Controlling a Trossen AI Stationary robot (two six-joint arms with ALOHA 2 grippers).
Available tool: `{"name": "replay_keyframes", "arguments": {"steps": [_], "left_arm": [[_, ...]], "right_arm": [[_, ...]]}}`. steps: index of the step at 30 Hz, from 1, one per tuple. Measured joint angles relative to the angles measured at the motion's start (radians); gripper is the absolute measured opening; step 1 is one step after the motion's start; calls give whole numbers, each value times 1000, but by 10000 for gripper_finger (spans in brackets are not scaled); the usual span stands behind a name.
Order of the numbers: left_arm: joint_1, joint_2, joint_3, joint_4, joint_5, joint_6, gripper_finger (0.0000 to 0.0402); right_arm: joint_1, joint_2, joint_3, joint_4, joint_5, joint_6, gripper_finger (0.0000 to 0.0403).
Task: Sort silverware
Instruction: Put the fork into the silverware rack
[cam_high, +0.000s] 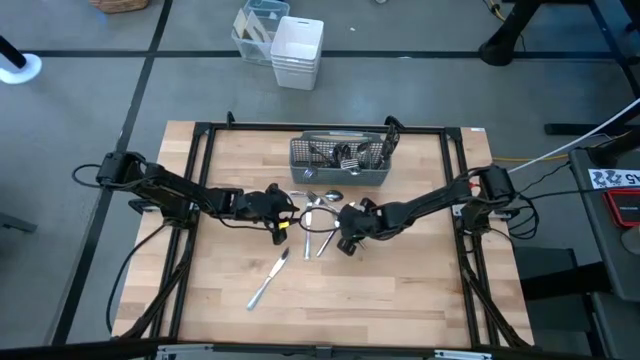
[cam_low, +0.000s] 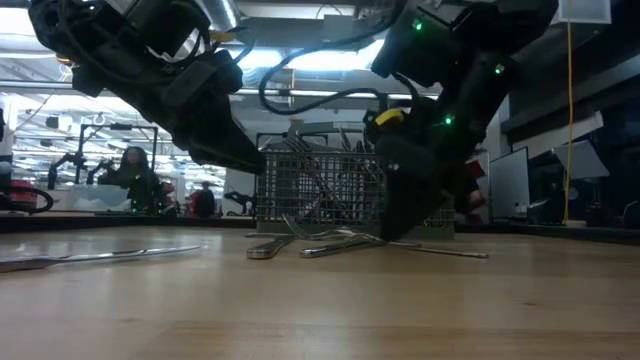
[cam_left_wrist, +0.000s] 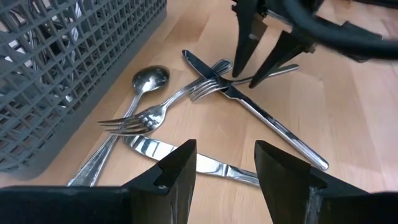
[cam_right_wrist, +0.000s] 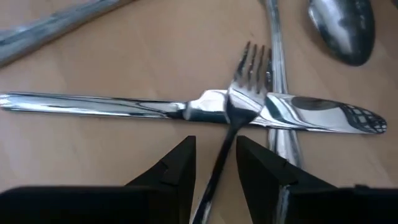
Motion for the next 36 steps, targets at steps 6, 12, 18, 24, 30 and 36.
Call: {"name": "replay_keyframes", "arguments": {"steps": [6,12,18,24,30,36], "left_arm": [[0,0,0,-5,0,1,155],[0,0,0,-12,0,12,155],[0,0,0,-30,0,14,155],[0,0,0,-33,0,12,155],[0,0,0,-33,0,11,155],[0,0,1,-33,0,11,155]], "right_arm": [[0,23,0,0,31,0,117],[0,49,2,11,43,0,116],[0,64,2,29,39,0,83],[1,66,2,39,36,0,13],[0,66,0,45,28,0,21],[-1,66,0,45,11,0,6]]}}
